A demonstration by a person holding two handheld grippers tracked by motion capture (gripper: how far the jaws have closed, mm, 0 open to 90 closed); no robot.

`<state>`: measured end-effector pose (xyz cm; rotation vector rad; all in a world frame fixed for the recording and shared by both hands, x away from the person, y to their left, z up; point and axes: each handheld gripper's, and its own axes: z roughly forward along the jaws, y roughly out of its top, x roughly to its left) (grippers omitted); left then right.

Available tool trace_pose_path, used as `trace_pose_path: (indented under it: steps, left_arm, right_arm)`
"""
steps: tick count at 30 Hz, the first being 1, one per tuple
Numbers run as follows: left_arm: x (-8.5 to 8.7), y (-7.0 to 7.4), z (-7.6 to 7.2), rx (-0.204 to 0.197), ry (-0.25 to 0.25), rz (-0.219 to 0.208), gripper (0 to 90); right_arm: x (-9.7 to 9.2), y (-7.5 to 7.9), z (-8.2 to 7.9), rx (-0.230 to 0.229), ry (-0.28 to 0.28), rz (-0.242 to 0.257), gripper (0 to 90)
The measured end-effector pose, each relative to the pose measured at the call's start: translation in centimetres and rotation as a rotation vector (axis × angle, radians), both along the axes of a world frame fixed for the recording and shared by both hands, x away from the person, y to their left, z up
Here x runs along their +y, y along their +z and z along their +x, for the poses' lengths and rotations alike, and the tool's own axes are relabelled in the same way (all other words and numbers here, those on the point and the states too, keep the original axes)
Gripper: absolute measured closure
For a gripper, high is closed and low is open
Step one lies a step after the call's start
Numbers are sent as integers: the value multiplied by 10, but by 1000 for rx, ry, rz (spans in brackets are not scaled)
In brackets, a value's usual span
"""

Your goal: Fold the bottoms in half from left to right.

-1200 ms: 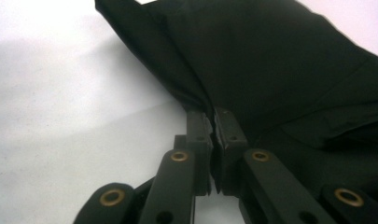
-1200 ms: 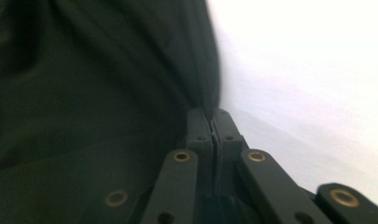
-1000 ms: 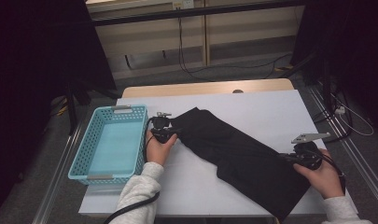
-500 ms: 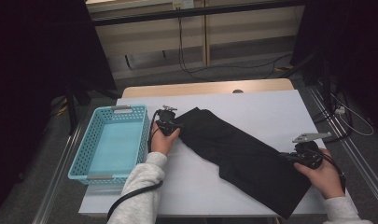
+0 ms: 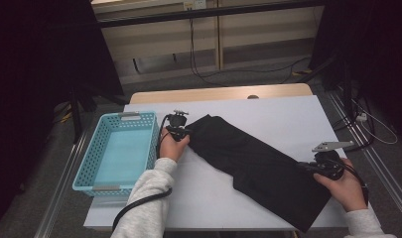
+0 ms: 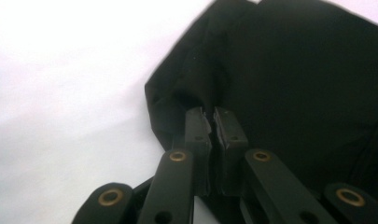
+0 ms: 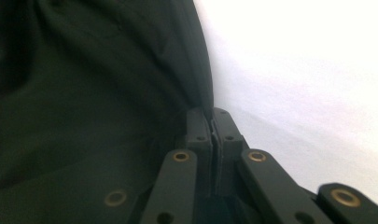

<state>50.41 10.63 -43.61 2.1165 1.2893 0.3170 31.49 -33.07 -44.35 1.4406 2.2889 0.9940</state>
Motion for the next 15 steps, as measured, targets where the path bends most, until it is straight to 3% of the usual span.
trace_pose_path:
  steps: [5, 7, 9, 15]
  left_arm:
    - [13, 6, -1, -1, 47, -24, 859]
    - [16, 6, -1, -16, 72, -3, 883]
    - [18, 4, -1, -13, 96, -27, 873]
    - [19, 4, -1, -4, 93, -25, 819]
  right_arm:
    - [-1, 2, -1, -6, 6, 10, 879]
    - [-1, 3, -1, -8, 5, 13, 879]
    - [-2, 3, -1, -5, 2, 9, 879]
    - [-5, 2, 0, 6, -16, -6, 880]
